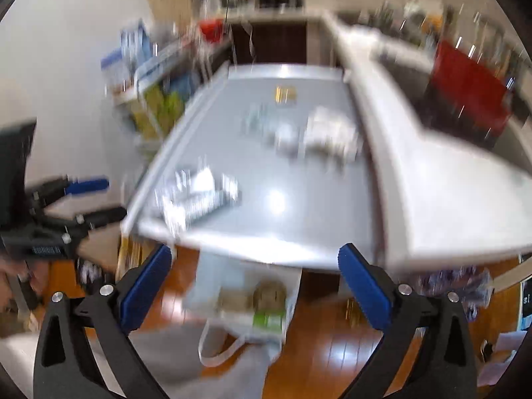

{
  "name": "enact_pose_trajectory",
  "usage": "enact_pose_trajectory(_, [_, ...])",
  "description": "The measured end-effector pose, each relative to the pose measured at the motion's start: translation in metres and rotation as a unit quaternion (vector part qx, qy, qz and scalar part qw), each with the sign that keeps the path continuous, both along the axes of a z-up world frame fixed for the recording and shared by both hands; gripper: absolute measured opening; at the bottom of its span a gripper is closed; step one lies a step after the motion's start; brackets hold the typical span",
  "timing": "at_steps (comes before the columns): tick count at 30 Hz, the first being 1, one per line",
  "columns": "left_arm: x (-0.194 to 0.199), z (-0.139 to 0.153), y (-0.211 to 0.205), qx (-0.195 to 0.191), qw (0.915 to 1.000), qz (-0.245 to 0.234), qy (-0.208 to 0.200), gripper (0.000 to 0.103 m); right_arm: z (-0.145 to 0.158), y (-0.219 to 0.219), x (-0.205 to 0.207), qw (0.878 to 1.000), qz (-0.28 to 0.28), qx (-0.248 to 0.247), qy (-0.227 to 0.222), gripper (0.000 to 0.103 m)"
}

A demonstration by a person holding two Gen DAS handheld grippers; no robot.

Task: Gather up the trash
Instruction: 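Grasp the silver foil packet with left tool while right tool grasps clear plastic bag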

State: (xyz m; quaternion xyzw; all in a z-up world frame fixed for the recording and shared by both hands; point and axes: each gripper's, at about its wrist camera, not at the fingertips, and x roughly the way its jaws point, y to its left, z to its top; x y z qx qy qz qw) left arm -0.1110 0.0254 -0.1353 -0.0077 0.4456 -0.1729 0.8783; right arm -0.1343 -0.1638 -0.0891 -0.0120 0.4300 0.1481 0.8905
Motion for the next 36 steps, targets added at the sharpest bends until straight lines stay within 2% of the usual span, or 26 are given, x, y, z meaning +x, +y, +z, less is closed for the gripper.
enact_pose_trajectory(5, [0.012, 0.037, 0.005, 0.003, 0.9977, 0.022, -0.065, 0.094, 0.055, -0.003, 0.012, 0.994, -0.031, 0.020, -0.101, 0.099])
enact_pose_trajectory(8, [0.014, 0.058, 0.005, 0.010, 0.9942, 0.023, -0.105, 0.099, 0.081, -0.004, 0.022, 0.989, -0.041, 0.018, -0.143, 0.099])
enact_pose_trajectory(11, [0.020, 0.063, -0.001, 0.033, 0.9922, 0.007, -0.120, 0.100, 0.093, -0.007, 0.041, 0.988, -0.050, 0.010, -0.143, 0.099])
enact_pose_trajectory(15, [0.029, 0.050, -0.009, 0.052, 0.9932, -0.027, -0.100, 0.100, 0.088, -0.007, 0.063, 0.991, -0.058, -0.005, -0.118, 0.099])
enact_pose_trajectory(21, [0.037, 0.014, -0.016, 0.051, 0.9958, -0.061, -0.045, 0.100, 0.045, 0.010, 0.105, 0.997, -0.022, -0.044, -0.060, 0.099])
enact_pose_trajectory(28, [0.058, -0.030, -0.027, 0.053, 0.9950, -0.084, 0.008, 0.100, -0.029, 0.041, 0.156, 0.997, 0.031, -0.067, 0.034, 0.099])
enact_pose_trajectory(33, [0.073, -0.055, -0.030, 0.056, 0.9935, -0.092, 0.038, 0.100, -0.075, 0.051, 0.191, 0.993, 0.027, -0.076, 0.091, 0.099])
enact_pose_trajectory(36, [0.082, -0.069, -0.032, 0.060, 0.9921, -0.095, 0.057, 0.100, -0.092, 0.054, 0.207, 0.991, 0.027, -0.076, 0.111, 0.098])
